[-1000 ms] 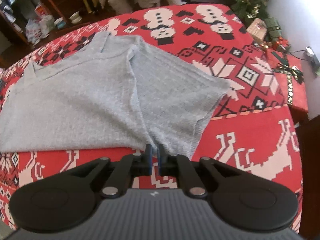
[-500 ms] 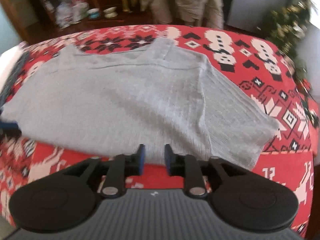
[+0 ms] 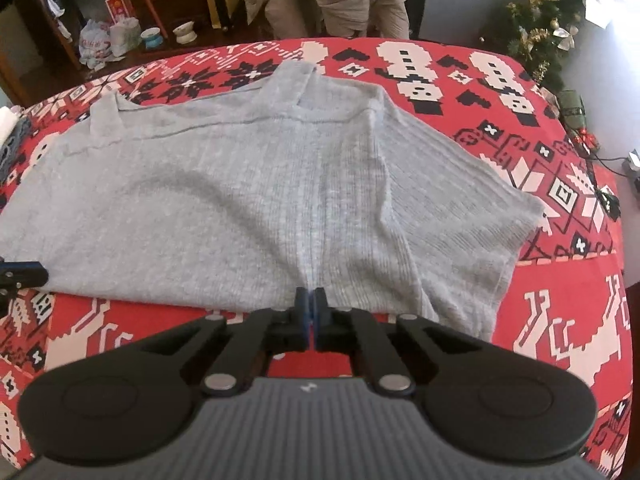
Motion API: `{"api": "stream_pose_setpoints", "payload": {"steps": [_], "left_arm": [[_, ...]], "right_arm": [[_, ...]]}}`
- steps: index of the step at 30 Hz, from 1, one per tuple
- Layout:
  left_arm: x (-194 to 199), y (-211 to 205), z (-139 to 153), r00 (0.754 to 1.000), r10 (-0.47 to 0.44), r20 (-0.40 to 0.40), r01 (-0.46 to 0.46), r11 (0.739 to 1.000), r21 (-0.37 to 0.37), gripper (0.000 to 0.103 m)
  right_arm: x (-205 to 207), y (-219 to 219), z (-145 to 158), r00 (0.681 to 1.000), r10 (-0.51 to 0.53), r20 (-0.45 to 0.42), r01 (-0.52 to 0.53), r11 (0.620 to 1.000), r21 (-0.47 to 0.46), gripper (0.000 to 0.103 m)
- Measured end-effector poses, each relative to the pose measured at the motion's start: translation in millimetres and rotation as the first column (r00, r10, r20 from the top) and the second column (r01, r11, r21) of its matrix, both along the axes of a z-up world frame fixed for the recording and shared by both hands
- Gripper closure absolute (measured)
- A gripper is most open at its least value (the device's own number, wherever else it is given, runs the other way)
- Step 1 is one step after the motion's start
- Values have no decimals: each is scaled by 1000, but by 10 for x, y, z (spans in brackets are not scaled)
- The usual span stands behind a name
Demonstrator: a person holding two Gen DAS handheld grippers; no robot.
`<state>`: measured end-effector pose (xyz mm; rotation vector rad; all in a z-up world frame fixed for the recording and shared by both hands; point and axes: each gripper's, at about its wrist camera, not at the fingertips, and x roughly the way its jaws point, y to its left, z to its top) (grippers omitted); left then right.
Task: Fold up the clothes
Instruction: 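Release the folded shirt and lift both open grippers away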
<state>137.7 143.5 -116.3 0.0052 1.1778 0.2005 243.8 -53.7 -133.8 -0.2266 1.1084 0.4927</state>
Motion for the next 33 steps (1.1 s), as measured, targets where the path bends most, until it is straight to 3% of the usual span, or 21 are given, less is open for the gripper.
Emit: {"api": "stream_pose_setpoints", "payload": {"steps": [2, 4, 10, 14, 19, 24, 28, 33], "left_arm": [[17, 18, 10, 1000, 9, -8, -9, 1000, 5, 96], [33, -10, 44, 1000, 23, 21, -24, 1000, 9, 94], [171, -260, 84, 996, -33, 81, 38, 997, -61, 94], [179, -375, -102, 998, -54, 29, 56, 997, -62, 93], [14, -354, -17, 999, -23, 47, 26, 996, -81, 93], [185, -403, 19, 995, -8, 96, 17, 995, -96, 93], [283, -449, -113, 997, -12, 72, 19, 995, -94, 92], [134, -493, -68, 998, -12, 59, 17, 995, -99, 93]], "right_arm": [[-7, 9, 6, 1000, 11, 5, -11, 1000, -14, 100], [-44, 33, 59, 999, 29, 40, -28, 999, -19, 91], [-160, 246, 146, 989, 137, 56, -140, 989, 49, 92], [-161, 286, -15, 992, 124, 3, -124, 992, 29, 92], [-308, 127, -35, 991, 133, -27, -132, 991, 23, 93], [-267, 192, 73, 987, 153, 41, -156, 986, 54, 92], [-220, 311, -25, 985, 170, 37, -172, 985, 29, 92], [-289, 187, -31, 983, 182, 3, -182, 983, 16, 92]]}}
